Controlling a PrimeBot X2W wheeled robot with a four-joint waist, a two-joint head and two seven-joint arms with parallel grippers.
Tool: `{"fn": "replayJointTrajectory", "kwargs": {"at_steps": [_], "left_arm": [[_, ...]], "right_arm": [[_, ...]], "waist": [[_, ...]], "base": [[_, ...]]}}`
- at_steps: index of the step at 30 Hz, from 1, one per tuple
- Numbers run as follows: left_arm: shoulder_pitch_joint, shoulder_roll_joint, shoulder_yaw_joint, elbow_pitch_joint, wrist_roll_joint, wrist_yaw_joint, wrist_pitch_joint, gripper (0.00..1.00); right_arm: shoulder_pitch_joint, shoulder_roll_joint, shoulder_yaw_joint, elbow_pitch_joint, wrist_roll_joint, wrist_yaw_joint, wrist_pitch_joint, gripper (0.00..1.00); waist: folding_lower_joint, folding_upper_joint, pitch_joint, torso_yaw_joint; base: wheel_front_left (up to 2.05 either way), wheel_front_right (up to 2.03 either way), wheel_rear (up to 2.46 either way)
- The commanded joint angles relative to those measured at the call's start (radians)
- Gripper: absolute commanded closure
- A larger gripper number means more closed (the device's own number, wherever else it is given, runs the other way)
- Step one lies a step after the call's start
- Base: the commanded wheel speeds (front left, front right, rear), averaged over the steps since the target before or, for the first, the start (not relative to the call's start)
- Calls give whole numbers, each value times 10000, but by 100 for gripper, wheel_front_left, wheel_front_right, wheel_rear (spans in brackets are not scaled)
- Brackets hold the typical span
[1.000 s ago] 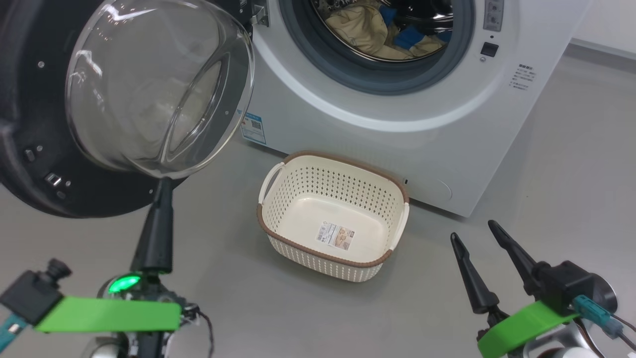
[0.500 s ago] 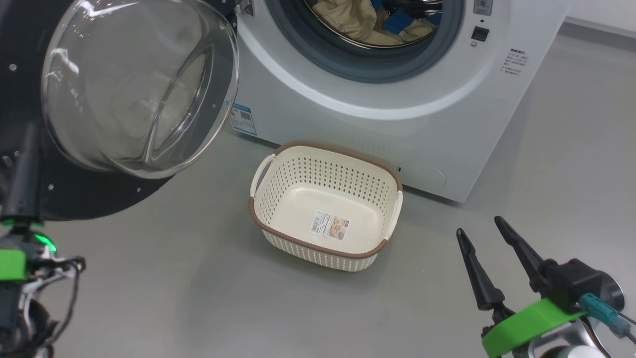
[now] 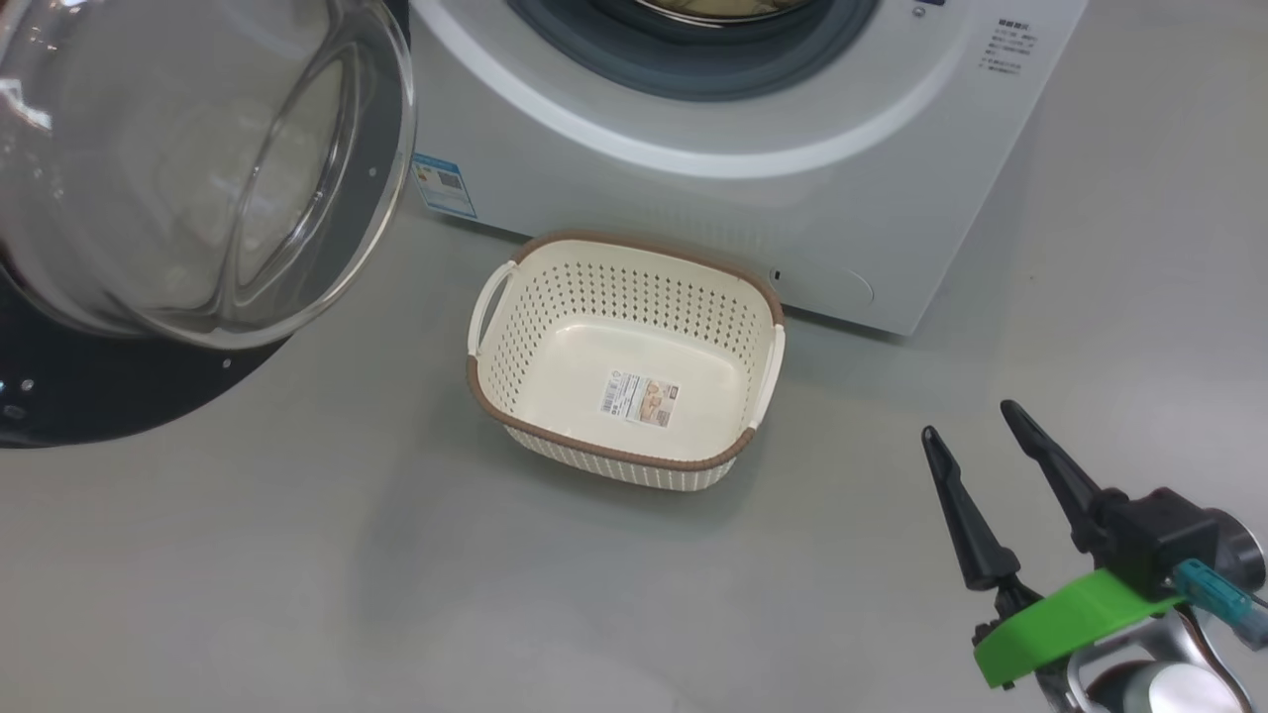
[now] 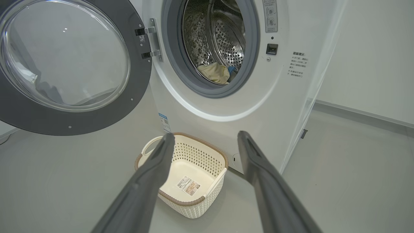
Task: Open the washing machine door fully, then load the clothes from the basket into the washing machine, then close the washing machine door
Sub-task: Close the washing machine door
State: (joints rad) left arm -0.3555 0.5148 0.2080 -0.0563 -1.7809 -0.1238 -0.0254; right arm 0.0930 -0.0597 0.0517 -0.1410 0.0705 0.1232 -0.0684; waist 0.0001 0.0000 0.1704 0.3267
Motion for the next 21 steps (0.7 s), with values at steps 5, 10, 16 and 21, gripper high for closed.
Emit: {"fn": "replayJointTrajectory", "kwargs": {"at_steps": [5, 10, 16, 21], "left_arm": [[-1175, 266, 1536, 491, -276, -69, 449, 100], [-1708, 256, 2496, 1340, -247, -69, 759, 100], [-2124, 405, 3339, 2420, 202, -69, 702, 100], [-2377, 490, 3630, 3241, 755, -69, 418, 100]], "right_arm": [[-586, -383, 170, -560, 32, 75, 89, 0], [-749, -638, 185, -743, 52, 75, 201, 0], [-909, -922, 115, -928, 95, 75, 344, 0], [-968, -1044, 127, -1035, 117, 75, 407, 0]], "waist": [[-1, 0, 683, -334], [-1, 0, 1179, -518], [-1, 0, 1688, -650], [-1, 0, 1963, -686]], "base": [[0, 0, 0], [0, 0, 0], [0, 0, 0], [0, 0, 0]]}}
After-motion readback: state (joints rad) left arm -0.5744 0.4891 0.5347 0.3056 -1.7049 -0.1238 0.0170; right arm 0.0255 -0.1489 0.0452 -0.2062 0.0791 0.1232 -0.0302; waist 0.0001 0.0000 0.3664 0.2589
